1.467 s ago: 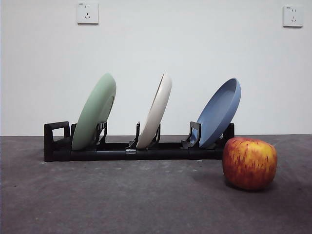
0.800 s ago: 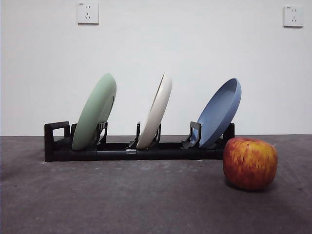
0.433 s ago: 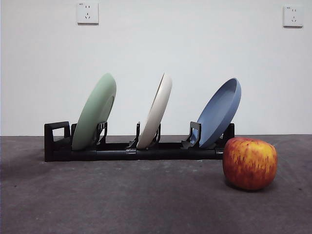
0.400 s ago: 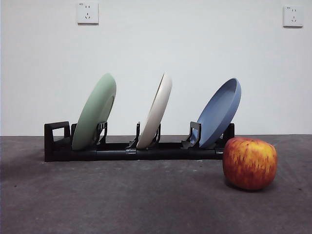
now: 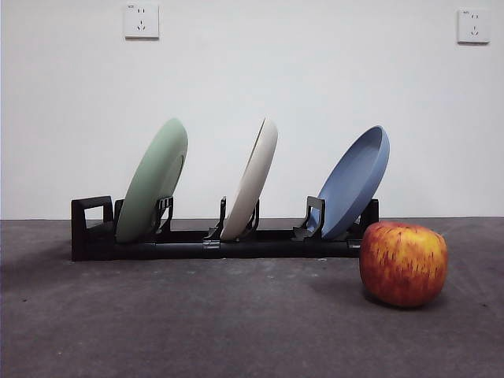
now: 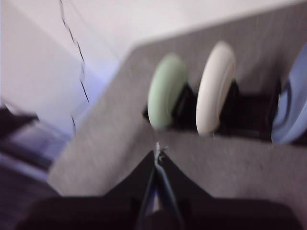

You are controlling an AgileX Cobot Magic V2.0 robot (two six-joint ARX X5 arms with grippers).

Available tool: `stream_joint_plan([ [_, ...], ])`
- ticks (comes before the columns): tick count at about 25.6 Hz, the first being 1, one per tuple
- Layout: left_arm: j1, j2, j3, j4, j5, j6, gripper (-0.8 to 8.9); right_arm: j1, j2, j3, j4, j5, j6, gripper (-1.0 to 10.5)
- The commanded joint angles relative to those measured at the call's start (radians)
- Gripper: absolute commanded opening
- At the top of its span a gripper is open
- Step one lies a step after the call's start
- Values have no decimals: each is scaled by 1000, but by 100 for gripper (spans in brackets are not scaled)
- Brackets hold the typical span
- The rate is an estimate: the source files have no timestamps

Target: Take the green plate from the plate rack,put the plate on the table,take the apple from the table,put the apple in the plate

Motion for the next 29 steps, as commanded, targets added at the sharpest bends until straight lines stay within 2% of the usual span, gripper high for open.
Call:
stream_joint_plan([
  [1, -49, 63, 47, -21, -65, 32, -6, 92, 88, 75, -81, 114, -93, -8],
  [6, -155, 152, 79, -21, -222, 32, -6, 240, 232, 174, -135, 338, -117, 2],
  [10, -231, 231, 79, -20, -314, 56, -3, 299, 335, 233, -139, 381, -138, 21],
  [11, -244, 252, 79, -20, -314, 69, 1, 306, 356, 246, -142, 381, -138, 93],
  [12, -256, 273, 79, -20, -314, 72, 12, 309, 373, 255, -141, 382, -137, 237],
  [13, -261, 287, 79, -16, -314, 72, 84, 309, 381, 258, -139, 383, -137, 370],
  [14, -266, 299, 79, -9, -316, 72, 252, 309, 388, 259, -138, 395, -137, 543],
  [15, -269, 307, 79, 2, -317, 71, 417, 309, 388, 259, -139, 420, -137, 646],
  [16, -269, 311, 79, 16, -317, 72, 538, 309, 388, 259, -140, 460, -138, 702],
  [19, -268, 312, 79, 67, -317, 71, 534, 308, 388, 265, -153, 484, -138, 697],
  [23, -267, 340, 114, 152, -412, 50, 534, 308, 388, 265, -153, 484, -138, 693],
  [29, -266, 610, 474, -39, -444, 77, 534, 308, 388, 265, -162, 491, -137, 693],
])
